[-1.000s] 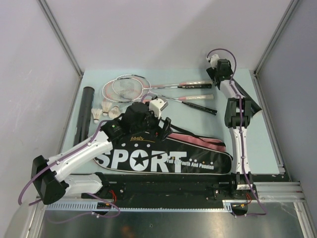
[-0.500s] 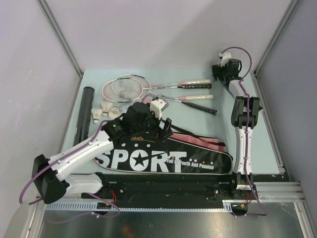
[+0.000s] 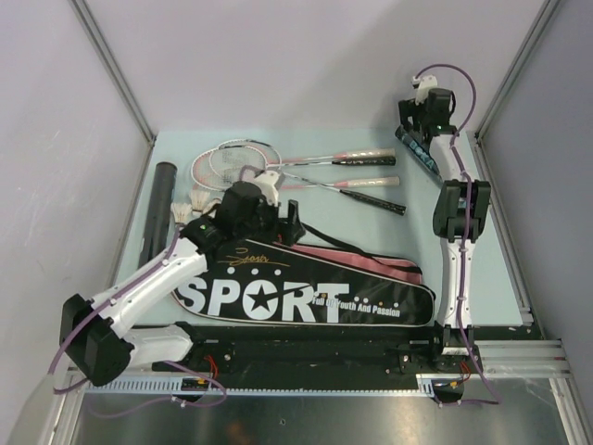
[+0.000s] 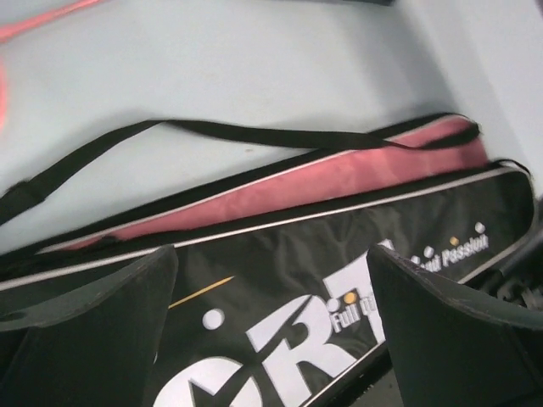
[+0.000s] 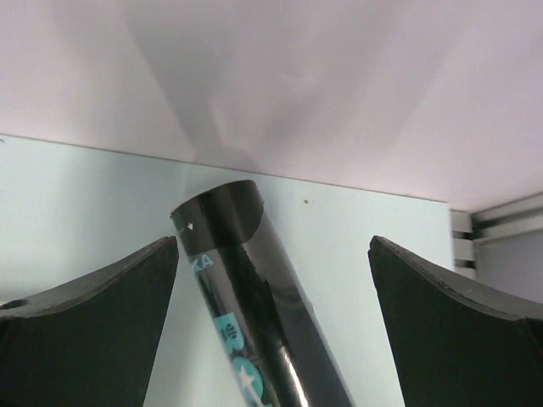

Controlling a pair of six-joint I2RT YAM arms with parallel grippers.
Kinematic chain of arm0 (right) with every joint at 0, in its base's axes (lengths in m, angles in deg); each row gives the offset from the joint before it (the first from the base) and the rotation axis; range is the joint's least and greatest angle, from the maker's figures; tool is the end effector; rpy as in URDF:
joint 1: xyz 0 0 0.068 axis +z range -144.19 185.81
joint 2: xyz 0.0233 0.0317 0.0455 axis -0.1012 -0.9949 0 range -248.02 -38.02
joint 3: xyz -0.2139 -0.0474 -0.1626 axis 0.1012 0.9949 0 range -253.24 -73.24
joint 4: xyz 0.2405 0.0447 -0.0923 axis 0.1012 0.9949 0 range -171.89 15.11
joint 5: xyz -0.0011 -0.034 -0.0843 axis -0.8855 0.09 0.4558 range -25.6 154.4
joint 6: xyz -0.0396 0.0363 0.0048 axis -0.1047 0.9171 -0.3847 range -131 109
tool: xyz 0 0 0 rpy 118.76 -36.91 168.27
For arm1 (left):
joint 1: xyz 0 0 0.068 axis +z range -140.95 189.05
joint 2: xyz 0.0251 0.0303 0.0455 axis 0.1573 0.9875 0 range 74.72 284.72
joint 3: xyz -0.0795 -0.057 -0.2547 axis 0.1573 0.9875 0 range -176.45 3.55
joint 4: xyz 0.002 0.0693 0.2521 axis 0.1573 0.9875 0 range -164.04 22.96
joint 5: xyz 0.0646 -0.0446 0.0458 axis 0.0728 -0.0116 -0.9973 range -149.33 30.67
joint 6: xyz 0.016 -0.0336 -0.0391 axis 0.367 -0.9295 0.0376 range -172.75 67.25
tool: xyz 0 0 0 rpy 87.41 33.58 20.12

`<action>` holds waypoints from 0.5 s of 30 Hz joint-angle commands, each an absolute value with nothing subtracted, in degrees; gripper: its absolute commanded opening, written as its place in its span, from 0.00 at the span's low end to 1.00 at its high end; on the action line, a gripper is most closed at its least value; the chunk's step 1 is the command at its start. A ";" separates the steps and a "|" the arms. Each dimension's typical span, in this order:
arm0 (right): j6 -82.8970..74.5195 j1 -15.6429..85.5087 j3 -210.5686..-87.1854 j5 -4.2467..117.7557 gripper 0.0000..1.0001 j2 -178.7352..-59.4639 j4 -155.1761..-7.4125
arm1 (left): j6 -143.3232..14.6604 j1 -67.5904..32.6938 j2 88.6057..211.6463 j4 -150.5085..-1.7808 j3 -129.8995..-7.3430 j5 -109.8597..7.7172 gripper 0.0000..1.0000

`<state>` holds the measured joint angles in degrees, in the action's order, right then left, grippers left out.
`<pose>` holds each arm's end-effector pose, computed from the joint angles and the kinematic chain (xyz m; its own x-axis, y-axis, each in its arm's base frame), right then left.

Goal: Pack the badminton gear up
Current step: Place the shuttle tube at the center of the board, then open the shuttle tube at the center of the board.

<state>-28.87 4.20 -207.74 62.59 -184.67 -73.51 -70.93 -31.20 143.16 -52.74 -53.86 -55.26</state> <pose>0.5950 -0.0156 0.2273 -0.3332 -0.2975 -0.8947 -0.1089 0.9547 -0.2769 0.2024 -0.1748 0.3124 -0.6032 0.1030 -0.7909 0.5285 0.7943 -0.2996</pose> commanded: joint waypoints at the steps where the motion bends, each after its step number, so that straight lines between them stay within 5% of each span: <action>1: -29.03 10.79 -205.89 72.11 1.00 -171.98 -70.55 | -79.81 -22.34 140.73 -48.83 -53.14 -58.98 1.00; 5: -20.00 19.22 -190.62 80.65 1.00 -161.96 -71.17 | -83.32 -10.40 139.06 -47.50 -52.44 -55.83 1.00; 10: 1.80 28.73 -173.82 62.37 1.00 -150.98 -75.19 | -86.16 8.59 139.32 -47.24 -50.60 -52.39 1.00; 12: 9.69 33.82 -160.34 55.90 1.00 -149.29 -93.78 | -85.62 14.66 138.62 -47.23 -49.81 -56.32 1.00; 15: 11.40 41.36 -159.11 52.62 1.00 -152.27 -100.43 | -84.14 22.92 139.22 -47.23 -50.32 -58.44 1.00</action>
<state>-0.72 35.85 -163.54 61.43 -149.17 -86.71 -83.84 15.55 140.28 -47.91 -50.10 -55.63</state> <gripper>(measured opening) 0.994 0.996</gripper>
